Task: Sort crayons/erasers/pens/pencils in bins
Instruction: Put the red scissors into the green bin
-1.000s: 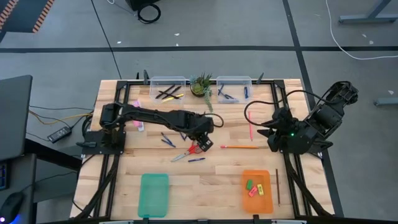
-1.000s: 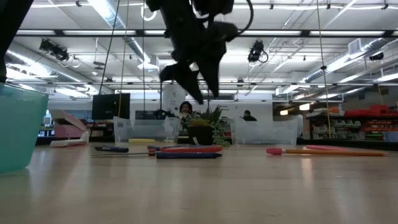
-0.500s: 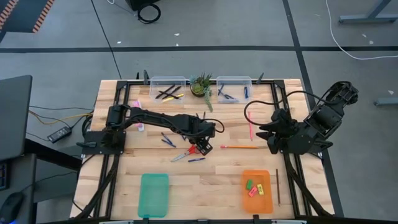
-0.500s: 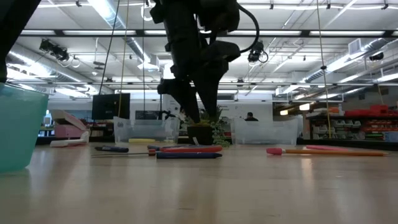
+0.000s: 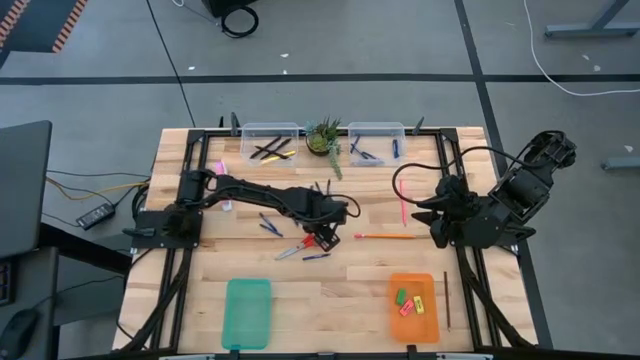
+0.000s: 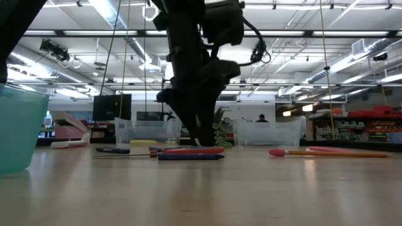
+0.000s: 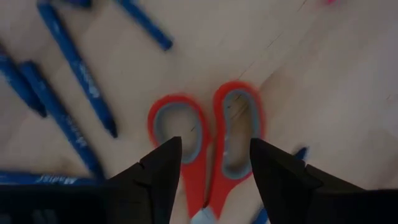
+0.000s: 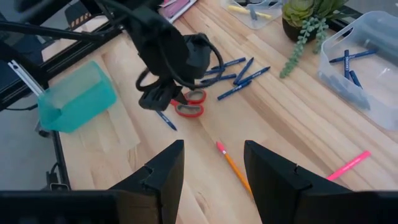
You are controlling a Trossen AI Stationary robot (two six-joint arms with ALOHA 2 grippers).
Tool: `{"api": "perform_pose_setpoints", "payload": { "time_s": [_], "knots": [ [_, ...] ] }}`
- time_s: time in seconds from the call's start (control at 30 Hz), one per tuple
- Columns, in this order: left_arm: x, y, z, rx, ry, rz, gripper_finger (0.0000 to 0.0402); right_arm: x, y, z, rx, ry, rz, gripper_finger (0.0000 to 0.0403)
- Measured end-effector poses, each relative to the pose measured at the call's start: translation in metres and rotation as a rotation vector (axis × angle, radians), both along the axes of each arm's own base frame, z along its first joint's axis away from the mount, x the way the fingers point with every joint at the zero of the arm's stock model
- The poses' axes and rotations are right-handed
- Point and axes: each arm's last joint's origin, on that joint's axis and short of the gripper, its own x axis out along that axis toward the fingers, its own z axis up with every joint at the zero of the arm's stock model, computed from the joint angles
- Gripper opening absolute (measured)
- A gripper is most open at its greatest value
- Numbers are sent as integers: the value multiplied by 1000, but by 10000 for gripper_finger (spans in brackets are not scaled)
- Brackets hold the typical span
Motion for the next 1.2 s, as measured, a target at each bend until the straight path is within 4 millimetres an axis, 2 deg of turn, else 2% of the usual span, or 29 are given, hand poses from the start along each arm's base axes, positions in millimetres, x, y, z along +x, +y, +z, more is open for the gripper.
{"api": "perform_pose_setpoints", "payload": {
  "time_s": [0.1,0.27,0.7,1.0,1.2],
  "knots": [
    [0,-3,-7,-6,22,1,201,0,0,0,16,-1,-10,172],
    [-1,-3,-7,17,30,30,211,0,0,0,22,-1,-13,172],
    [1,-4,-12,38,35,30,287,0,1,-1,32,19,11,172],
    [7,-12,-29,35,42,7,273,-1,0,0,11,17,16,172],
    [10,-14,-30,33,13,-21,252,-1,-1,0,-30,-6,-6,172]
  ]
}}
